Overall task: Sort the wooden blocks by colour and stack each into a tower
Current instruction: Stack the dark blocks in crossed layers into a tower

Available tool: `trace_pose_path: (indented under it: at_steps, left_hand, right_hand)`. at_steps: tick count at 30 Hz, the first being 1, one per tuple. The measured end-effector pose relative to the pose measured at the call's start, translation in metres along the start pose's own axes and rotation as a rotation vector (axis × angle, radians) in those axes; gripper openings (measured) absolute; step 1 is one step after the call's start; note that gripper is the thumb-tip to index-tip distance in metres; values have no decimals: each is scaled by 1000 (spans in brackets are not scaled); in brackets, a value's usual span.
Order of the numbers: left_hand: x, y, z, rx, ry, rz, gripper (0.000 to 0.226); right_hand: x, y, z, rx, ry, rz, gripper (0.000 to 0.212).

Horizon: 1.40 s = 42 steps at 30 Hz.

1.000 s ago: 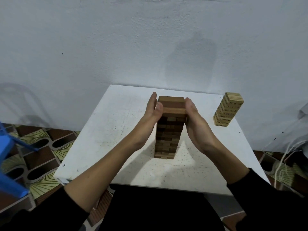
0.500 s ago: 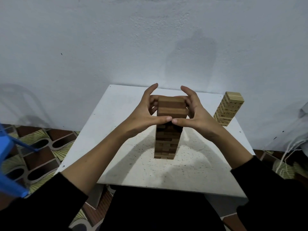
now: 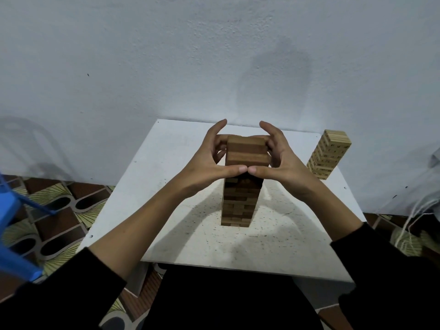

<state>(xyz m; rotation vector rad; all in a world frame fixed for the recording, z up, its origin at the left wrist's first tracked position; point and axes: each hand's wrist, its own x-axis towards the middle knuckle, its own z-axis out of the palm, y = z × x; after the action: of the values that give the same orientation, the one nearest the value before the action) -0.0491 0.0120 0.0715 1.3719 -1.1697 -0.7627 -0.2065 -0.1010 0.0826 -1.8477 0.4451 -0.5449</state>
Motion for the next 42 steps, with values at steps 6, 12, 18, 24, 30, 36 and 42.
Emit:
trace_pose_path:
  at_steps: [6, 12, 18, 24, 30, 36, 42]
  left_hand:
    - [-6, 3, 8, -52, 9, -33, 100]
    - [-9, 0, 10, -13, 20, -6, 103]
    - [-4, 2, 5, 38, 16, 10, 101]
    - [-1, 1, 3, 24, 8, -1, 101]
    - [-1, 1, 3, 29, 9, 5, 101]
    - [-1, 1, 3, 29, 18, 1, 101]
    - [-1, -1, 3, 28, 17, 1, 104]
  right_hand:
    - [-5, 1, 9, 110, 27, 19, 98]
    - [-3, 4, 4, 103, 21, -33, 94]
    - [2, 4, -3, 95, -24, -44, 104]
    - [6, 4, -5, 88, -42, -39, 106]
    - [7, 4, -6, 93, -35, -18, 102]
    - [8, 3, -7, 100, -44, 8, 108]
    - [9, 3, -7, 111, -61, 14, 109]
